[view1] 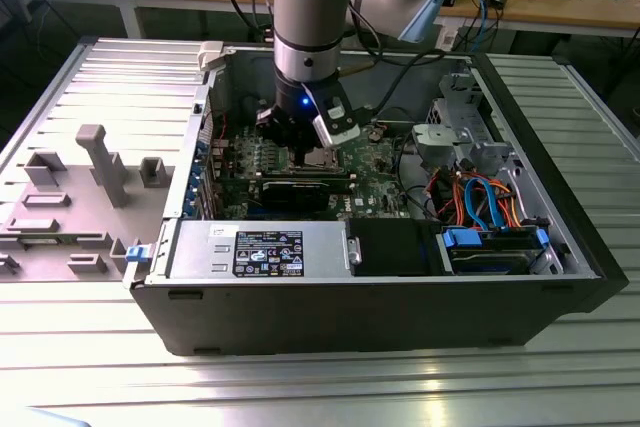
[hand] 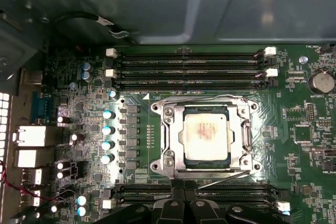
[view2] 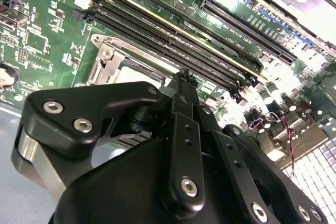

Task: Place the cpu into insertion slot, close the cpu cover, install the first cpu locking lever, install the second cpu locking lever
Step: 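Install the second cpu locking lever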

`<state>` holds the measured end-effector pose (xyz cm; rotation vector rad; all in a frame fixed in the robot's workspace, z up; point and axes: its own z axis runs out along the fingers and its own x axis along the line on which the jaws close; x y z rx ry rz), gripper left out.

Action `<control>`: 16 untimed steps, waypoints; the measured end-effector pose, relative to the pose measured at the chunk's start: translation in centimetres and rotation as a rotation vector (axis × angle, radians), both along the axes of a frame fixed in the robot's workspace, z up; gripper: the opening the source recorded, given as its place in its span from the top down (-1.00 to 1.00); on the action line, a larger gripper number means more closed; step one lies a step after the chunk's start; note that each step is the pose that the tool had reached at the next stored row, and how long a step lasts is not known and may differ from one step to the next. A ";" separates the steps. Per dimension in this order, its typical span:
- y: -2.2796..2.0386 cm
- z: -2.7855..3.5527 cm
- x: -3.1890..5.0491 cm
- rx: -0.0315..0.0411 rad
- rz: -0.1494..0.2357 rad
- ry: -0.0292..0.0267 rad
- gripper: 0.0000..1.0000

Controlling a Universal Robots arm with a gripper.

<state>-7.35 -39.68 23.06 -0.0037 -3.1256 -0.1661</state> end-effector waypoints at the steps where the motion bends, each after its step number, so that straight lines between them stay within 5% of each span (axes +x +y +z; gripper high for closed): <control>1: -0.11 -0.10 0.00 0.0011 0.000 0.0008 0.79; 7: -0.68 -0.71 -0.31 0.0417 0.030 0.0016 0.79; 11: -1.18 -0.84 -0.37 0.0475 0.031 0.0017 0.79; 16: -1.20 -0.84 -0.36 0.0476 0.031 0.0020 0.79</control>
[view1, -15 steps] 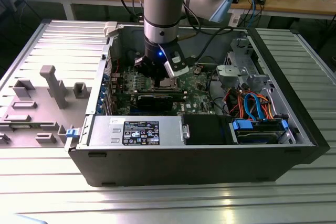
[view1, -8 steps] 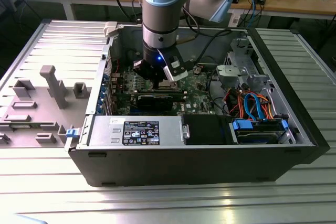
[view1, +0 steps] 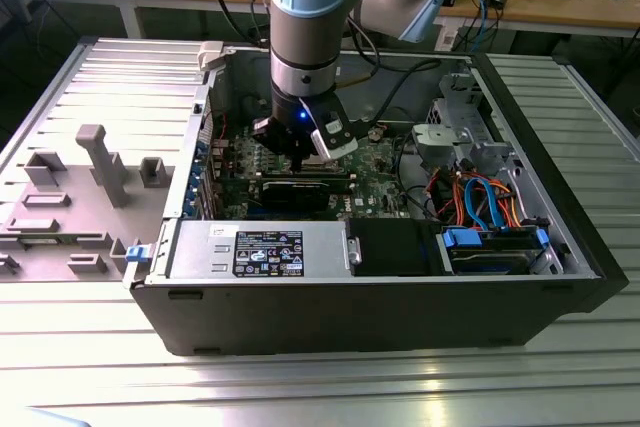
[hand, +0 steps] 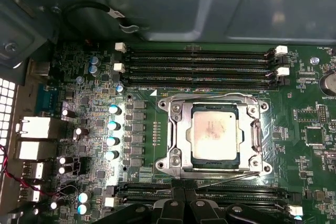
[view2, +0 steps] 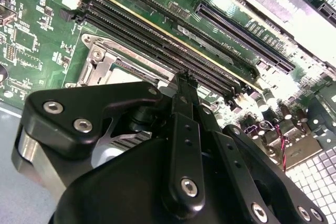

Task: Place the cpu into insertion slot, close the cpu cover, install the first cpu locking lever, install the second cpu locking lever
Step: 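Install the second cpu locking lever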

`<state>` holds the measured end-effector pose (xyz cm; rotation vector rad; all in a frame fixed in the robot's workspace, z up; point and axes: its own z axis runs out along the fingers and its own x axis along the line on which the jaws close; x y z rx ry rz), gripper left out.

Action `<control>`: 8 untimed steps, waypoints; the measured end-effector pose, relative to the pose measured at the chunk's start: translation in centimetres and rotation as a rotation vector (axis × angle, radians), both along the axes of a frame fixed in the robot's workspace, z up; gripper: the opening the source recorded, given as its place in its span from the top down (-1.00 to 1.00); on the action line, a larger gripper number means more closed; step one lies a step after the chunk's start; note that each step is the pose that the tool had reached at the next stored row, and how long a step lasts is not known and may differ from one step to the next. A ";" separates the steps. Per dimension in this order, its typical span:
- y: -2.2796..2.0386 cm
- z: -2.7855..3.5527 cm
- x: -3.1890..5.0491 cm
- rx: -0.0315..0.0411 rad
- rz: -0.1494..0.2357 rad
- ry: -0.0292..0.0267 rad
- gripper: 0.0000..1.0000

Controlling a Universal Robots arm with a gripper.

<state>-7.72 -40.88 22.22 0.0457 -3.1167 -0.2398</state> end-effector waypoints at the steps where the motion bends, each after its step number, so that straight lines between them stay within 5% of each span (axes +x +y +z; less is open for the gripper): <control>1: 0.00 0.00 0.00 0.0001 0.000 0.0000 0.79; 8: -0.11 -0.23 -0.39 0.0027 0.000 0.0022 0.79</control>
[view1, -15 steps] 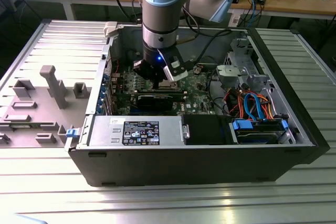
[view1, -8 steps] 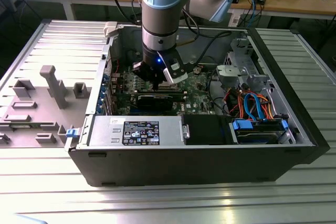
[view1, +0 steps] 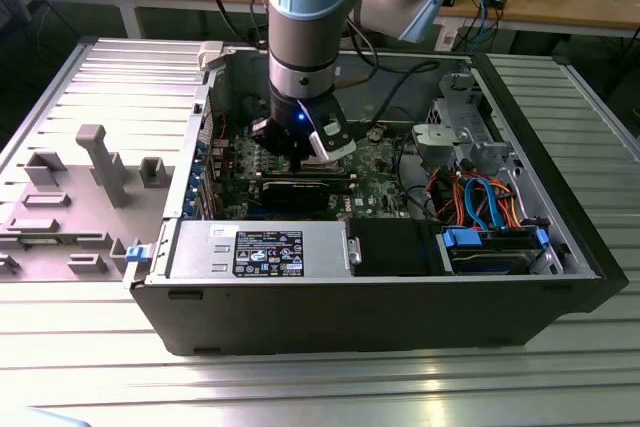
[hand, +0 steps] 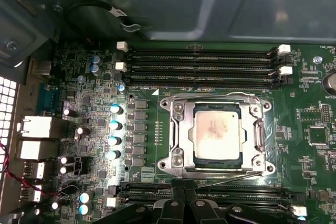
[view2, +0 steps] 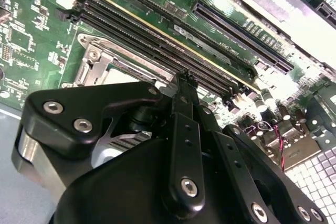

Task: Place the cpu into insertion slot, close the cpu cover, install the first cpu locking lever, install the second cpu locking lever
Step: 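Install the second cpu locking lever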

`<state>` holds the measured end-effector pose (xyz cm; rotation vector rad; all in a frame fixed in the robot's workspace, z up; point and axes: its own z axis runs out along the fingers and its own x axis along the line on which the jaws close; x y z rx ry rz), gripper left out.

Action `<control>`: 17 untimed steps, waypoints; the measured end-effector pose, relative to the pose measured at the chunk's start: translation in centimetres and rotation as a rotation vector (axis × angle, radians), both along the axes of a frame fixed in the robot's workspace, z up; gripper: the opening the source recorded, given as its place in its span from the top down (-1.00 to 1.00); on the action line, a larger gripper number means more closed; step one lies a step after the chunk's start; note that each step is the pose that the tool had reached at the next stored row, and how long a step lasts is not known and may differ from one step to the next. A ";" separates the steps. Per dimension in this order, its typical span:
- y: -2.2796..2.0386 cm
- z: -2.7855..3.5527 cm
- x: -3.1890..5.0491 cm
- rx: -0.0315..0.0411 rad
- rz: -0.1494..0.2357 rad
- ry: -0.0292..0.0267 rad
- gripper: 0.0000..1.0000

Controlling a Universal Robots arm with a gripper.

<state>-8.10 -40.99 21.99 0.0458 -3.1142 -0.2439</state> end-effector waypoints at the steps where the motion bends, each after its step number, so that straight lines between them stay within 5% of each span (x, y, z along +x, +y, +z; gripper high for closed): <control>1: 0.00 -0.02 -0.12 0.0003 0.000 -0.0001 0.79; 17: -0.18 -0.67 -0.84 0.0134 0.017 0.0008 0.79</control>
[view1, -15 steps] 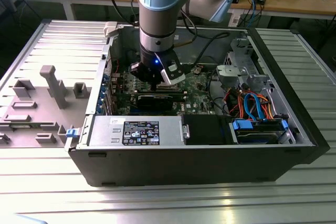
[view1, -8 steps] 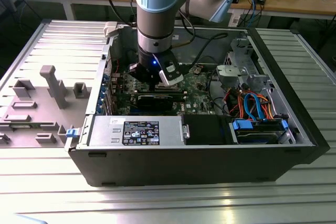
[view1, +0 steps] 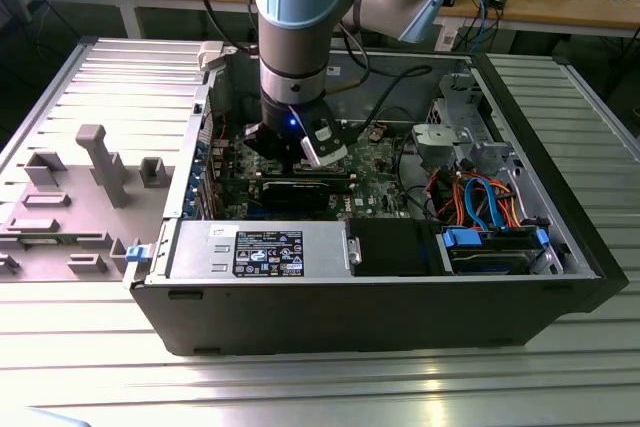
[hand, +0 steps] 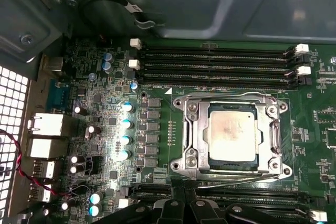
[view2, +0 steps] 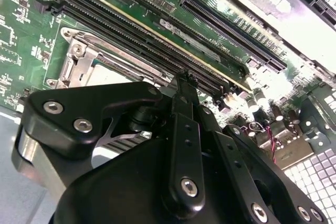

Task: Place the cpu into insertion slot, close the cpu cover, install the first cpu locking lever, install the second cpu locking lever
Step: 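Install the second cpu locking lever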

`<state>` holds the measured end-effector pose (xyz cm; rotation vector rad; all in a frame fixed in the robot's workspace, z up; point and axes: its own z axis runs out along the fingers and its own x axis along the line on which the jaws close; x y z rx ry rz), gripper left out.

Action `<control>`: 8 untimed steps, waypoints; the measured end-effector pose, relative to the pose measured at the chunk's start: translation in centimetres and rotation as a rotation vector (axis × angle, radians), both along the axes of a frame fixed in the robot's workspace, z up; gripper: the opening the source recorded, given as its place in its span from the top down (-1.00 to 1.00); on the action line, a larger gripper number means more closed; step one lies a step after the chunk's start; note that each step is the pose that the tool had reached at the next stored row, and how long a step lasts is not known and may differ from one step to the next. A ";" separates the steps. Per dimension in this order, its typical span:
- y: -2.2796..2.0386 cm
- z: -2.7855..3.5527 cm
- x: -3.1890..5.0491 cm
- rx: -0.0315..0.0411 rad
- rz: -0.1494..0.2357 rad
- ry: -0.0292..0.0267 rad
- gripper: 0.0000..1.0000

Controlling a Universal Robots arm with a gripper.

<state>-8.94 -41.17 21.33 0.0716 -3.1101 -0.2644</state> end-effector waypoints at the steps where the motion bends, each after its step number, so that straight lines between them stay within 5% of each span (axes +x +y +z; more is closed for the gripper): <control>1: 0.01 -0.08 -0.01 0.0022 0.001 -0.0001 0.79; 8: 0.01 -0.27 -0.01 0.0111 0.002 -0.0001 0.79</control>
